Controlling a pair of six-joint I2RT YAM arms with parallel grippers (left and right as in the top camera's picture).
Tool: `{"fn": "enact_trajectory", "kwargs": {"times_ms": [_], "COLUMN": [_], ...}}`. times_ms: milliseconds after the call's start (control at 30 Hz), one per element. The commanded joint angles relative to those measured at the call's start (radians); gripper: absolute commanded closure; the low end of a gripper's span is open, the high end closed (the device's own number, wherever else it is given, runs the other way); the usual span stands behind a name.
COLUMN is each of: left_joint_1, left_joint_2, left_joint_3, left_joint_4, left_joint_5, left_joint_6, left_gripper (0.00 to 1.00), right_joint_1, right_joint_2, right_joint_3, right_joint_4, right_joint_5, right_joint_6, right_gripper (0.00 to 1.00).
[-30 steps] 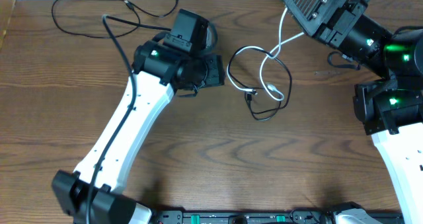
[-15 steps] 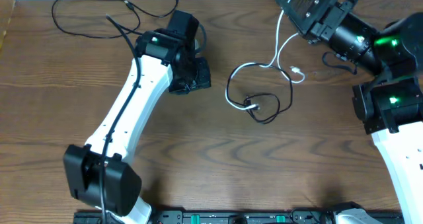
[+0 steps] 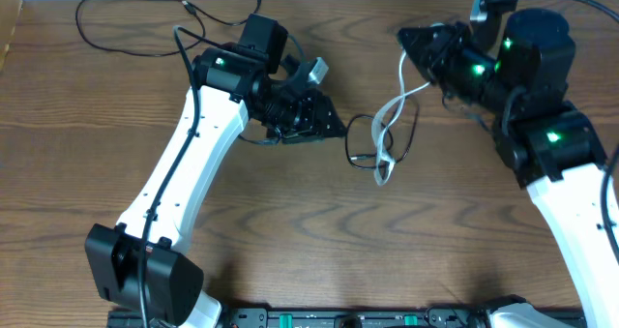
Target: Untangle cables
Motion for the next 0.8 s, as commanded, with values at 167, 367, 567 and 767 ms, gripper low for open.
{"fn": "enact_trajectory", "kwargs": {"times_ms": [167,367,567,767], "left_joint_1": [0.006,0.006,0.042,0.079], "left_joint_2": [-0.02,-0.02,-0.02,-0.02], "left_joint_3": [0.002,0.002,0.002,0.002], "left_joint_4": [-0.018,-0.014,-0.011,0.007], "left_joint_5": [-0.137,-0.204,-0.188,-0.03], "left_joint_6": [-0.067,-0.123,-0.135,-0.153], "left_gripper": [0.53,0.53,0.53,0.53], "right_joint_1": [0.024,0.014,-0.004,0.017], "right_joint_2": [0.007,0.062,0.059,0.06], "right_joint_3": [0.022,0.022,0.022,0.022], "right_joint_4": [-0.069,-0.075,0.596,0.349], "right_joint_5": [0.032,-0.254,-0.661,-0.656], "right_joint_6": [-0.261,0.008,0.057,-0.067], "right_gripper": [0.99,0.99,0.98,0.99]}}
